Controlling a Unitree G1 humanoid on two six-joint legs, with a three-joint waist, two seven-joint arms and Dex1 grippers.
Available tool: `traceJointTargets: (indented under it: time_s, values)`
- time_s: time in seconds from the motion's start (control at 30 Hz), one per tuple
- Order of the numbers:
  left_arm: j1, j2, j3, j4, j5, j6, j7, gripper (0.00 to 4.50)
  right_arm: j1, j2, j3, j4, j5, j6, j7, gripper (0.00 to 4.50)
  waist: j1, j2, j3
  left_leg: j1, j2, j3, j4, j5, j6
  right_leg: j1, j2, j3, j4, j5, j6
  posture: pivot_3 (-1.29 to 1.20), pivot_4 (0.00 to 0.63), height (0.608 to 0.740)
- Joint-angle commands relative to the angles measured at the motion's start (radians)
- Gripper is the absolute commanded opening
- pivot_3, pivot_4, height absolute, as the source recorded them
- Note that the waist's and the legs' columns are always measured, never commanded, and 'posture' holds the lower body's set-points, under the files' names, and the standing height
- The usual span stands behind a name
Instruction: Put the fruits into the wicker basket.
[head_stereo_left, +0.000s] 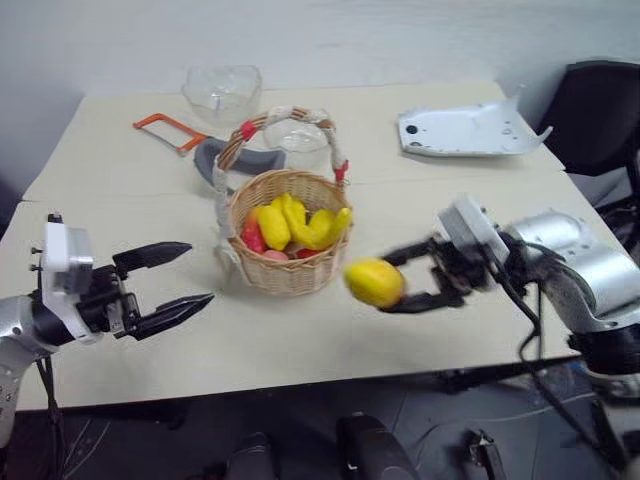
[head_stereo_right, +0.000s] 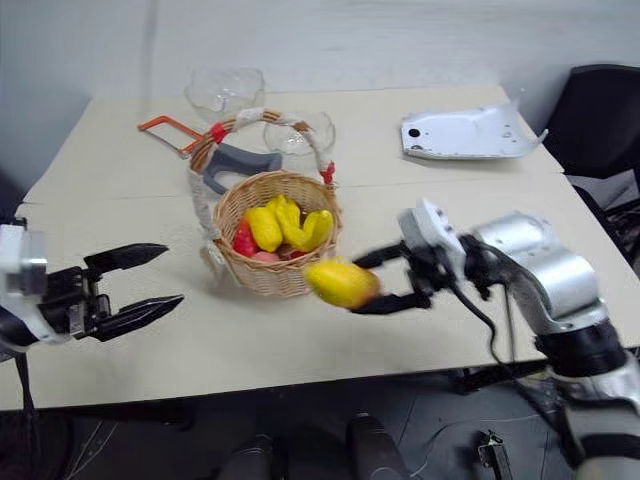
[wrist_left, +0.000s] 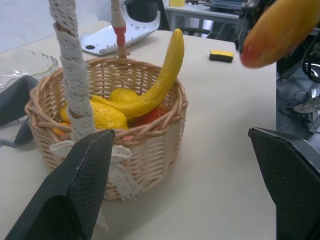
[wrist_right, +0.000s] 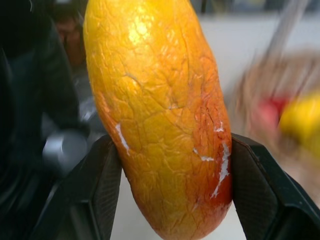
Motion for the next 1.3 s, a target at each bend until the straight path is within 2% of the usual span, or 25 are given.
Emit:
traceJointTargets:
  time_s: [0.03,0.17,0.27,0.37,0.43,0.47,0.6,0.73,0.83,0.93,1.07,1.3]
  values:
    - [0.010,-0.030,0.031,-0.003,-0.029,0.003,0.041,4.50,-0.071,0.194,0.012,0.017,-0.067,0.158,-0.389,2.56,-0.001,-0.001,0.000,0.000,0.000,-0.001,0.000,0.000,-0.001,-0.001,0.000,0.000,0.001,-0.001,-0.001,0.00,0.150,0.740]
    - [0.035,-0.060,0.030,-0.036,-0.041,0.005,0.069,4.50,-0.137,0.266,0.025,0.053,-0.198,0.212,-0.572,2.56,0.016,-0.001,-0.001,-0.022,0.000,-0.002,0.003,0.006,-0.008,-0.023,-0.002,0.000,0.006,0.000,0.000,0.00,0.150,0.740]
    - [0.046,-0.069,0.026,-0.039,-0.045,0.000,0.081,4.50,-0.169,0.255,0.070,0.083,-0.278,0.175,-0.584,2.56,0.022,-0.001,-0.001,-0.031,-0.001,-0.001,0.006,0.005,-0.006,-0.032,-0.003,0.000,0.009,0.002,0.004,0.00,0.150,0.740]
    - [0.045,-0.086,0.017,-0.040,-0.044,-0.001,0.108,4.50,-0.160,0.241,0.124,0.089,-0.329,0.126,-0.540,3.58,0.020,-0.002,-0.001,-0.034,-0.003,0.000,0.006,0.004,-0.005,-0.035,-0.004,0.000,0.008,0.002,0.004,0.00,0.150,0.740]
    - [0.046,-0.093,0.010,-0.048,-0.046,-0.002,0.115,4.50,-0.147,0.253,0.099,0.066,-0.308,0.119,-0.530,4.26,0.020,-0.002,-0.001,-0.034,-0.004,0.001,0.005,0.004,-0.004,-0.035,-0.003,-0.001,0.006,0.002,0.004,0.00,0.150,0.740]
    - [0.047,-0.098,0.008,-0.053,-0.048,-0.003,0.118,4.50,-0.140,0.256,0.079,0.045,-0.284,0.110,-0.510,4.44,0.020,-0.002,-0.001,-0.034,-0.004,0.001,0.005,0.004,-0.004,-0.035,-0.002,-0.001,0.006,0.002,0.004,0.00,0.150,0.740]
    - [0.046,-0.105,0.005,-0.057,-0.045,-0.014,0.115,4.50,-0.094,0.204,0.033,-0.017,-0.246,0.056,-0.416,4.44,0.019,-0.002,-0.001,-0.033,-0.003,0.002,0.005,0.004,-0.004,-0.035,-0.001,0.000,0.007,0.002,0.004,0.00,0.150,0.740]
    - [0.016,-0.110,0.008,-0.044,-0.037,-0.030,0.134,4.50,0.008,0.118,-0.121,-0.097,0.048,0.149,-0.186,4.44,0.025,-0.002,-0.001,-0.032,-0.004,0.001,0.005,0.003,0.000,-0.033,-0.001,-0.001,0.006,0.002,0.004,0.00,0.150,0.740]
    - [0.013,-0.111,0.010,-0.043,-0.043,-0.032,0.142,4.50,0.042,-0.022,-0.191,0.037,0.023,0.118,-0.081,4.44,0.026,-0.002,-0.001,-0.032,-0.005,0.001,0.007,0.003,0.003,-0.031,-0.002,0.000,0.004,0.002,0.004,0.00,0.150,0.740]
    - [0.015,-0.110,0.008,-0.036,-0.033,-0.039,0.139,4.50,-0.022,-0.069,-0.191,0.261,-0.098,-0.049,-0.047,4.44,0.021,-0.003,-0.001,-0.026,-0.007,0.002,0.007,0.003,0.005,-0.024,-0.003,0.000,0.001,0.004,0.006,0.00,0.150,0.740]
    - [-0.012,-0.107,-0.013,-0.015,-0.025,-0.047,0.140,4.50,-0.190,-0.002,-0.149,0.544,-0.216,-0.204,-0.051,4.44,0.008,-0.002,0.000,-0.012,-0.006,0.009,0.001,0.003,0.006,-0.017,0.000,0.002,0.002,0.004,0.005,0.00,0.150,0.740]
    - [-0.080,-0.123,-0.067,0.050,-0.001,-0.083,0.122,4.50,-0.388,0.214,-0.104,0.876,-0.322,-0.363,-0.045,4.44,-0.009,-0.002,0.000,-0.014,-0.003,0.008,0.000,0.006,-0.004,-0.019,0.002,0.004,0.003,0.002,0.003,0.00,0.150,0.740]
